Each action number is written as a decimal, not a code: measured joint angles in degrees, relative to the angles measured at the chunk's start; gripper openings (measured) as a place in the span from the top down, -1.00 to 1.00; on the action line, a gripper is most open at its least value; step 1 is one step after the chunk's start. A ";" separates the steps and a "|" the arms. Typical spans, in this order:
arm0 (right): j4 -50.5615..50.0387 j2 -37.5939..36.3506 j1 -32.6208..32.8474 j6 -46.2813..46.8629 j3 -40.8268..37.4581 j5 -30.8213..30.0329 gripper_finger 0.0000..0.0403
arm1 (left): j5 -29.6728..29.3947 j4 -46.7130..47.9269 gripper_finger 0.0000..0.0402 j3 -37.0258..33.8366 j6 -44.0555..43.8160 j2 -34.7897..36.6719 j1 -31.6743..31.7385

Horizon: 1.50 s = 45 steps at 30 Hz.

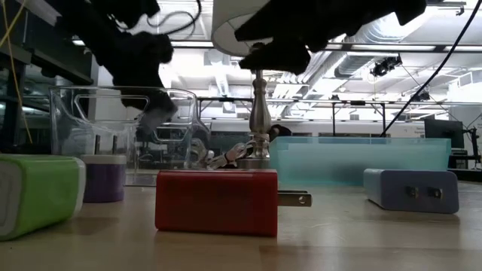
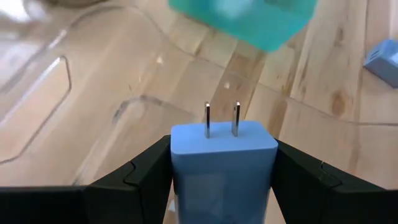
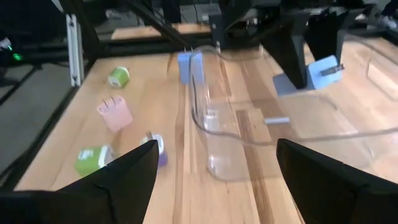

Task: Pick & Place Office items
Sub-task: Put the right blue charger adapter into the transparent bin, then put the right blue charging into the transparent bin

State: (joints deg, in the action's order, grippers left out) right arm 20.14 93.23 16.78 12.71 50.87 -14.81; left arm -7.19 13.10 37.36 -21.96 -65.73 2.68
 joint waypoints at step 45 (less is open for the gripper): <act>-4.15 0.02 0.00 2.74 0.00 0.39 -0.55 | 7.50 14.09 -0.35 6.73 7.34 -14.96 3.91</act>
State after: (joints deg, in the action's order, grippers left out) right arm 15.99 93.25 16.78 15.44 50.87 -14.41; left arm 0.32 27.19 44.10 -14.61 -80.68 6.59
